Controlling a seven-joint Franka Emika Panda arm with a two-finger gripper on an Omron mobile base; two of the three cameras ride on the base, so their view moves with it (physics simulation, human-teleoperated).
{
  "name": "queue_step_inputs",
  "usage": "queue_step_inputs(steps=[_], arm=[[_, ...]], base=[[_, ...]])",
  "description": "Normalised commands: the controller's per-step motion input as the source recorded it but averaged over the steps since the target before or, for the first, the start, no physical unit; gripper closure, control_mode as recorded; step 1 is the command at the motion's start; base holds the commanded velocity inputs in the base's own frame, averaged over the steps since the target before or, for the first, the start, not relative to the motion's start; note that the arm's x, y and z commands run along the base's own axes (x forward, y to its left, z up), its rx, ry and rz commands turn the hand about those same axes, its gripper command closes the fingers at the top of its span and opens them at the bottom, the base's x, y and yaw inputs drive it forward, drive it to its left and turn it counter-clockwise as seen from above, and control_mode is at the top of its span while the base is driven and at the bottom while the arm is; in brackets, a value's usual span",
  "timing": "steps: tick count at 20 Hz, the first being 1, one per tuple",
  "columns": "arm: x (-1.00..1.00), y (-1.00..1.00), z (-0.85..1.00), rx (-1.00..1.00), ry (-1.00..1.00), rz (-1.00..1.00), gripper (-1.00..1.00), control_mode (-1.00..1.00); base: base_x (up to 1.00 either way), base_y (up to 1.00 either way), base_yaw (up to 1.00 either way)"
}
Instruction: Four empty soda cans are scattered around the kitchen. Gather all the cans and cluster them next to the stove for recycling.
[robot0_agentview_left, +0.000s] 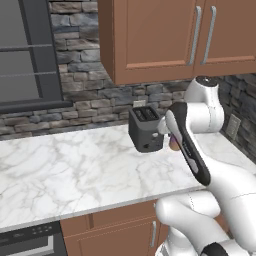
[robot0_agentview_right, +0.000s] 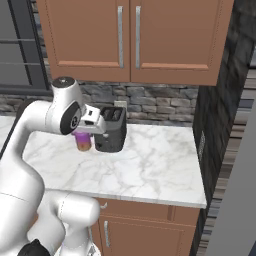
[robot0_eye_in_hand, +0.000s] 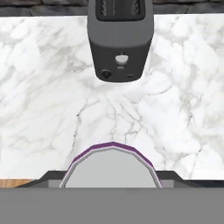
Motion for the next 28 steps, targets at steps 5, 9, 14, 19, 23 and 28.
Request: queue_step_inputs(steps=[5, 9, 14, 19, 23, 28], arm=[[-0.3, 0.0, 0.0, 0.02, 0.0, 0.0, 1.0, 1.0], [0.0, 0.0, 0.0, 0.0, 0.0, 0.0, 1.0, 1.0], [0.0, 0.0, 0.0, 0.0, 0.0, 0.0, 1.0, 1.0], [0.0, 0.0, 0.0, 0.0, 0.0, 0.0, 1.0, 1.0], [0.0, 0.0, 0.0, 0.0, 0.0, 0.0, 1.0, 1.0], [0.0, 0.0, 0.0, 0.0, 0.0, 0.0, 1.0, 1.0]], base=[[-0.09, 0.0, 0.0], [-0.48, 0.38, 0.01], [-0.53, 0.91, 0.09], [-0.22, 1.0, 0.11], [-0.09, 1.0, 0.09], [-0.11, 1.0, 0.15]])
